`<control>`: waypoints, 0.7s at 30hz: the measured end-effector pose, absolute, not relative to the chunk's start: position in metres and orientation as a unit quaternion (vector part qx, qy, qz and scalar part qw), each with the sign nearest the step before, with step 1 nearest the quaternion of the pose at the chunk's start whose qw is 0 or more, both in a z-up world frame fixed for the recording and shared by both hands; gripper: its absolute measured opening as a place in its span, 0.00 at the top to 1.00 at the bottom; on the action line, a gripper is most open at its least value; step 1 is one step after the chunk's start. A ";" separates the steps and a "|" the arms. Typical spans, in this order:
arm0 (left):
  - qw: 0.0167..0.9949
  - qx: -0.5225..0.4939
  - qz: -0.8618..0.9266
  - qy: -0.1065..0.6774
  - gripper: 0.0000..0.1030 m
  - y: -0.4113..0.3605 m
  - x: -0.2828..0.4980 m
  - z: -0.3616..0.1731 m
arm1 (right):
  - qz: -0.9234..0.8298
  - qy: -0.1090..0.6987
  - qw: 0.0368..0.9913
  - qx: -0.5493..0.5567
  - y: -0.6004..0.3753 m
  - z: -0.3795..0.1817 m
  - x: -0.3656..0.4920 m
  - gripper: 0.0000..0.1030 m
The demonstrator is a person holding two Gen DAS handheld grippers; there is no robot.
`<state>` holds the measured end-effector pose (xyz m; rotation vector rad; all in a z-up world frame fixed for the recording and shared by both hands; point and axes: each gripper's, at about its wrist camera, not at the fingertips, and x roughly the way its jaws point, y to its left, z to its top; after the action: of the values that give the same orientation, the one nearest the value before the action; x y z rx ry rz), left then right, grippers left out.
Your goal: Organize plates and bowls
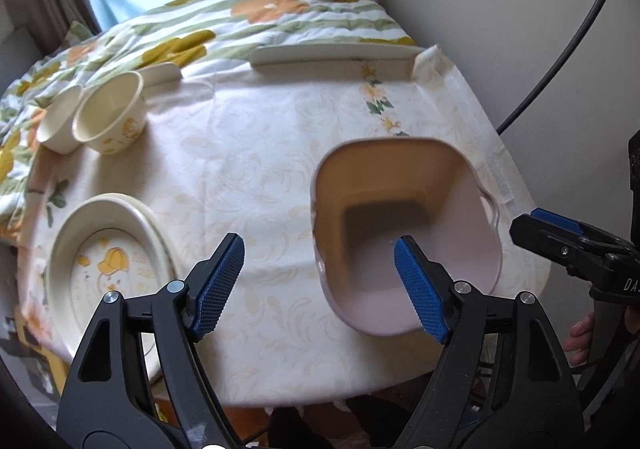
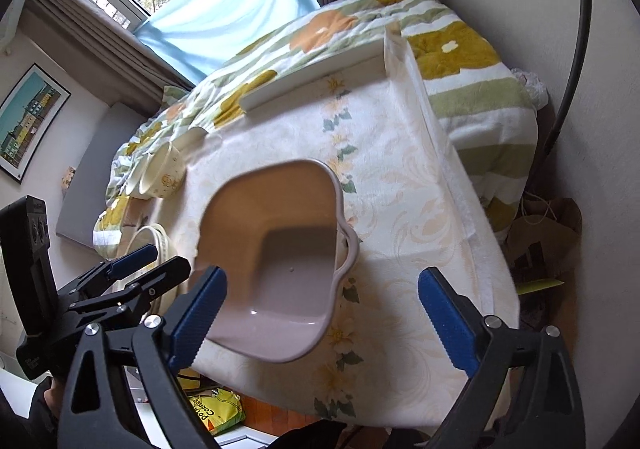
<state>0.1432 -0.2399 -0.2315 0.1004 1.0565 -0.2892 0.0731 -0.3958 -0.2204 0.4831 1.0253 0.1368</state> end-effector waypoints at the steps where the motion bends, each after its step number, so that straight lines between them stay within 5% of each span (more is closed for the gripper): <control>1: 0.855 0.045 -0.133 0.498 0.26 -0.237 0.140 -0.224 | 0.069 0.479 0.845 0.225 -0.396 -0.213 0.071 0.07; 5: 0.873 0.028 -0.115 0.473 0.26 -0.218 0.123 -0.186 | 0.101 0.447 0.866 0.202 -0.388 -0.180 0.072 0.07; 10: 0.899 0.002 -0.071 0.431 0.07 -0.177 0.113 -0.142 | 0.158 0.400 0.886 0.175 -0.362 -0.138 0.086 0.05; 21: 0.901 -0.091 0.001 0.424 0.06 -0.032 0.153 -0.125 | 0.201 0.413 0.880 0.120 -0.258 -0.110 0.165 0.05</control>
<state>0.1532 -0.0315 -0.1247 -0.1888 0.8766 0.0023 0.1646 -0.2584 -0.1101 0.2511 0.8614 0.4199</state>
